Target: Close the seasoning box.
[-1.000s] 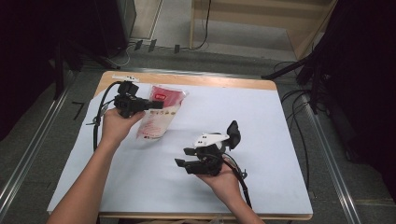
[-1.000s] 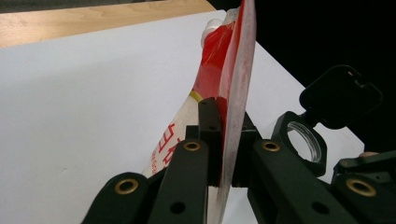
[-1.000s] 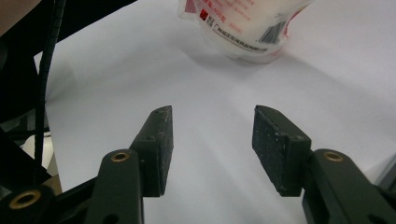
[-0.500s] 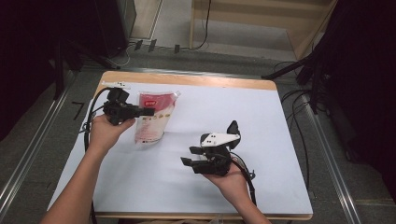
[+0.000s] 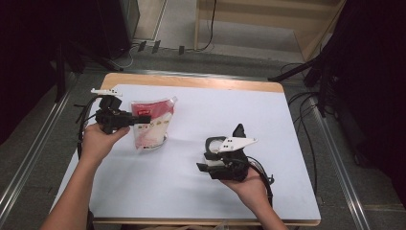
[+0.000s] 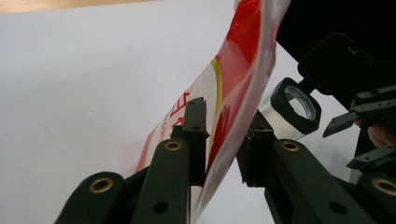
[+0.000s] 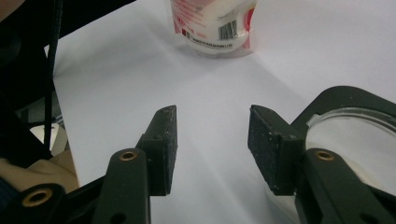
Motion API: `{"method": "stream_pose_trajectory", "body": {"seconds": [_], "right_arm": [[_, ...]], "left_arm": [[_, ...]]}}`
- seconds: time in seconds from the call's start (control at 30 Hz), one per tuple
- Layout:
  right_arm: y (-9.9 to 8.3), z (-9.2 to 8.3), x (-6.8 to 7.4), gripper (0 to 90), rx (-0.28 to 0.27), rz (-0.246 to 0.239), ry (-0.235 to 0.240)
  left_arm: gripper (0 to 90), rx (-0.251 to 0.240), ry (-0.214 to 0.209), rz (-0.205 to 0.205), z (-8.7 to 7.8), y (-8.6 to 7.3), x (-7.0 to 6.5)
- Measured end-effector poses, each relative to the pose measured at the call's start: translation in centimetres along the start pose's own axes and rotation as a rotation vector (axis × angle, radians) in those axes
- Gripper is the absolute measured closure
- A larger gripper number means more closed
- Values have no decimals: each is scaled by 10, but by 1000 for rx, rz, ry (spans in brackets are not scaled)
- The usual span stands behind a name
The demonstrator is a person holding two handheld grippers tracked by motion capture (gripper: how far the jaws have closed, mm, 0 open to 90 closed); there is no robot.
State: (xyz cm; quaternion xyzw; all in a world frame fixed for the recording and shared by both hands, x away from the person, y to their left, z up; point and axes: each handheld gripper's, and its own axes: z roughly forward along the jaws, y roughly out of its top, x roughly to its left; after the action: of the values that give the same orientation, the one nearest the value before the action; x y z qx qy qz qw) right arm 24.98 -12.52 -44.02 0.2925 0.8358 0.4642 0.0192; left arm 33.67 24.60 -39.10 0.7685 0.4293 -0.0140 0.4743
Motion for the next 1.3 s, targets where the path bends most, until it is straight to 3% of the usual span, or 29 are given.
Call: {"method": "stream_pose_trajectory", "body": {"seconds": [0.27,0.43,0.67,0.97,1.3], "right_arm": [[-4,-9,-6,524,2,8,-3],[-3,-12,-8,524,-1,6,-1],[-6,-19,-7,526,3,-6,-9],[-7,-29,-15,528,-11,17,-22],[-15,-39,-20,532,6,21,-40]], "left_arm": [[701,-11,-2,-1,-7,-5,1],[646,7,9,8,-11,-9,-1],[579,22,15,-32,-16,-15,1],[518,60,33,-32,-26,-21,3],[500,46,19,-62,-35,-25,12]]}}
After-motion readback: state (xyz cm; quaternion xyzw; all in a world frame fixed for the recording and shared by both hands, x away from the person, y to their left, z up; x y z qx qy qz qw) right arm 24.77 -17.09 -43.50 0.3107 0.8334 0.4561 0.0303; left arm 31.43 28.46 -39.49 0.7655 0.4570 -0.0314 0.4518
